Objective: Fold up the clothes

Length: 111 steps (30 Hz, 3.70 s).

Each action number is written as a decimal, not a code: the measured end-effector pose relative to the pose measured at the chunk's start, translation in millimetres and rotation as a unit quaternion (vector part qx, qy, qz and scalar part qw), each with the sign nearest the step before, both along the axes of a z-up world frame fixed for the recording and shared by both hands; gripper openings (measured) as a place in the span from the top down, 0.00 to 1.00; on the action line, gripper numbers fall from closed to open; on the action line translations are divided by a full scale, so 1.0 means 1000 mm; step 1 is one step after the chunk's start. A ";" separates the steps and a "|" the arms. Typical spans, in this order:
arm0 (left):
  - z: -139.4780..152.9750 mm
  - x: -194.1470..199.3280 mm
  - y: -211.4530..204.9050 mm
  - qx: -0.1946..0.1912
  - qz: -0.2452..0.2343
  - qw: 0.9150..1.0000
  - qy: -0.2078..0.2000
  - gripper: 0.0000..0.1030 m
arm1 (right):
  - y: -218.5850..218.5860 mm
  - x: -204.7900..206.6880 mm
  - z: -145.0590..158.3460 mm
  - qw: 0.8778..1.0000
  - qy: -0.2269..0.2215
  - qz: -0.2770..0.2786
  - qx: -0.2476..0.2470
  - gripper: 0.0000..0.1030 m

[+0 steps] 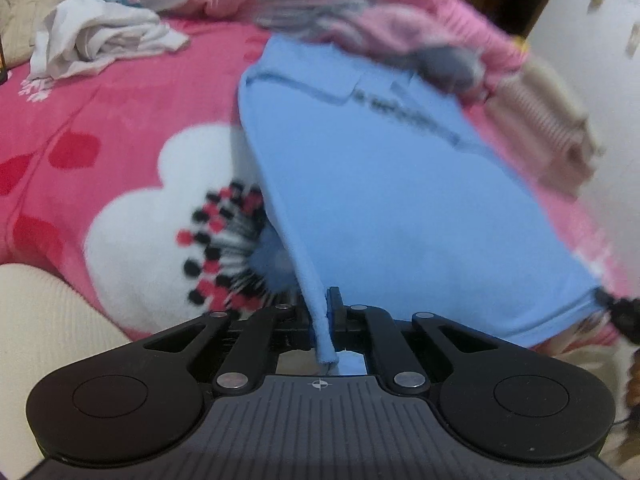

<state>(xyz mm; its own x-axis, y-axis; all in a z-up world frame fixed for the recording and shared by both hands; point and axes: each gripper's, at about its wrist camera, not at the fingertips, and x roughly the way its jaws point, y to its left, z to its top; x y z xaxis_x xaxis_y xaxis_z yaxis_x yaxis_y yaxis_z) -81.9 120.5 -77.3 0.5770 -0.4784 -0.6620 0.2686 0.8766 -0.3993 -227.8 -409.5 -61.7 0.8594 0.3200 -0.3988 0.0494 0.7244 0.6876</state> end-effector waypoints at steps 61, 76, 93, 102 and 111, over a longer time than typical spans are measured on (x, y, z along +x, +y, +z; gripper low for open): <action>-0.044 0.136 0.062 -0.088 0.116 0.988 -0.052 0.91 | -0.066 0.160 -0.018 0.993 0.044 -0.097 0.049 0.68; -0.029 0.123 0.048 -0.008 0.031 0.995 -0.095 0.83 | -0.062 0.159 -0.018 0.999 0.033 -0.036 0.013 0.67; -0.027 0.133 0.017 0.100 -0.085 0.982 -0.135 0.97 | -0.058 0.185 -0.021 0.999 0.042 0.026 0.003 0.97; -0.024 0.143 0.041 0.096 -0.065 0.987 -0.111 0.96 | -0.073 0.174 -0.031 0.999 0.046 -0.015 0.012 0.98; -0.017 0.136 0.101 0.013 0.068 0.996 -0.058 0.96 | -0.105 0.132 -0.032 0.989 0.033 -0.110 0.094 0.97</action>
